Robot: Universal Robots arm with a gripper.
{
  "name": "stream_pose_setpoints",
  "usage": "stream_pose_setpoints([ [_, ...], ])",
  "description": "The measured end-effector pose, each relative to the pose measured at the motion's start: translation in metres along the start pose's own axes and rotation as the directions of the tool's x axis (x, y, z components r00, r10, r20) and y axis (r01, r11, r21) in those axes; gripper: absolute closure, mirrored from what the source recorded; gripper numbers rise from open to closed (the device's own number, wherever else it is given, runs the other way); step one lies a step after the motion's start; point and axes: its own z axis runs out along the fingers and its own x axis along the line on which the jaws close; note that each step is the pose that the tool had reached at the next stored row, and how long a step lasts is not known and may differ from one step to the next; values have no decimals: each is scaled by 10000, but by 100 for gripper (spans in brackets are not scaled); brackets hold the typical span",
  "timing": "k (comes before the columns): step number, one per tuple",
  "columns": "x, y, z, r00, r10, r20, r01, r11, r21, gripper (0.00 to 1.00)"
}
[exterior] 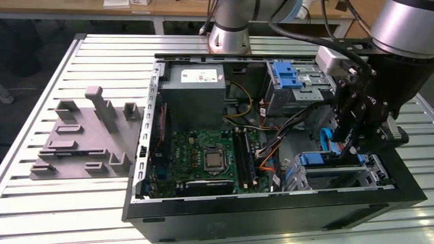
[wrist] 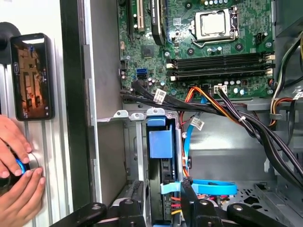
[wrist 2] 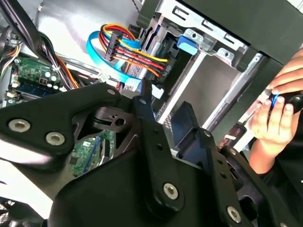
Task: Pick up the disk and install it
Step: 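Insert the second disk wire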
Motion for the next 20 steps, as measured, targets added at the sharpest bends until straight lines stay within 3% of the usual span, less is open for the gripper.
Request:
stream_pose_setpoints([
  [3,1,0,-6,10000,0,4,0,10000,-4,56],
  [4,1,0,-6,10000,-1,3,1,10000,-4,64],
  [6,1,0,-8,10000,0,0,0,10000,-4,64],
  [7,1,0,-8,10000,0,1,0,10000,-3,76],
  [9,1,0,-8,10000,-1,1,1,10000,-4,76],
  [12,1,0,-8,10000,-1,1,1,10000,-4,88],
  [20,1,0,-8,10000,0,2,0,10000,-4,88],
])
